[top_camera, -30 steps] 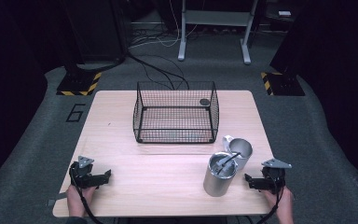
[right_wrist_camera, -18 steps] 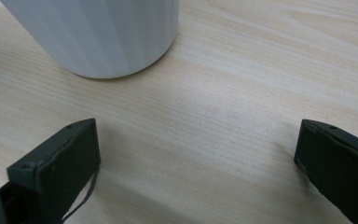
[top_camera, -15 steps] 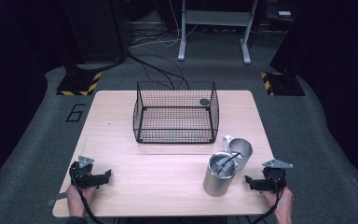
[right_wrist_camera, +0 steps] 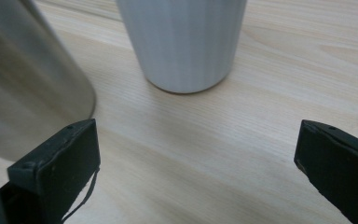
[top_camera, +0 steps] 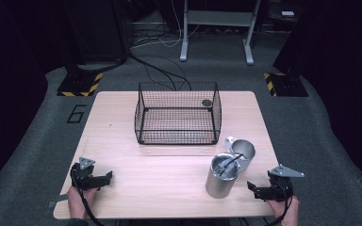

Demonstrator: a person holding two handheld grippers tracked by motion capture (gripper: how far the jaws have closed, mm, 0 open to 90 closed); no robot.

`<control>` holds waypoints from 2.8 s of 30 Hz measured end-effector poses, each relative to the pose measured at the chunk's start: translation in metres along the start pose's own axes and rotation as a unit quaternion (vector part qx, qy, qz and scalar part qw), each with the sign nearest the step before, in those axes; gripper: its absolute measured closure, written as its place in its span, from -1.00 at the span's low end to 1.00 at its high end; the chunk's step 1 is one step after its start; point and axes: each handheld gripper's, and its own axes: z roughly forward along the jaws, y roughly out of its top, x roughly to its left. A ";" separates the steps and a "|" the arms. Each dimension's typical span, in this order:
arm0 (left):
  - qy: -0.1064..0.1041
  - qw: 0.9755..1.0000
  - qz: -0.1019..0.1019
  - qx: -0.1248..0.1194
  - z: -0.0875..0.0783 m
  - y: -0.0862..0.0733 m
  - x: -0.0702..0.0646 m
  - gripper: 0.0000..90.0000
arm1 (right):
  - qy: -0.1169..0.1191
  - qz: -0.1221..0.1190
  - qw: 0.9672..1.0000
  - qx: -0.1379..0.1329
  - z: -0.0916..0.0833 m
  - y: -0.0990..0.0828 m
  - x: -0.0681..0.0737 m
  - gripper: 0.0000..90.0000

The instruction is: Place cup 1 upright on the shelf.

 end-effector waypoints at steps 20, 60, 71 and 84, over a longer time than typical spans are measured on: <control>-0.002 1.000 0.001 0.002 0.000 0.000 0.000 -0.97 | 0.070 -0.058 0.995 -0.039 -0.029 0.023 0.052 -1.00; -0.001 1.000 -0.001 0.001 0.000 0.000 0.000 -0.97 | 0.129 -0.108 0.982 -0.081 0.000 0.069 0.099 -1.00; -0.001 1.000 0.001 0.000 0.000 0.000 0.000 -0.97 | 0.125 -0.103 0.983 -0.088 0.004 0.070 0.100 -0.98; -0.002 1.000 0.001 0.001 0.000 0.000 0.000 -0.97 | 0.103 -0.114 0.982 -0.108 0.004 0.069 0.105 -0.93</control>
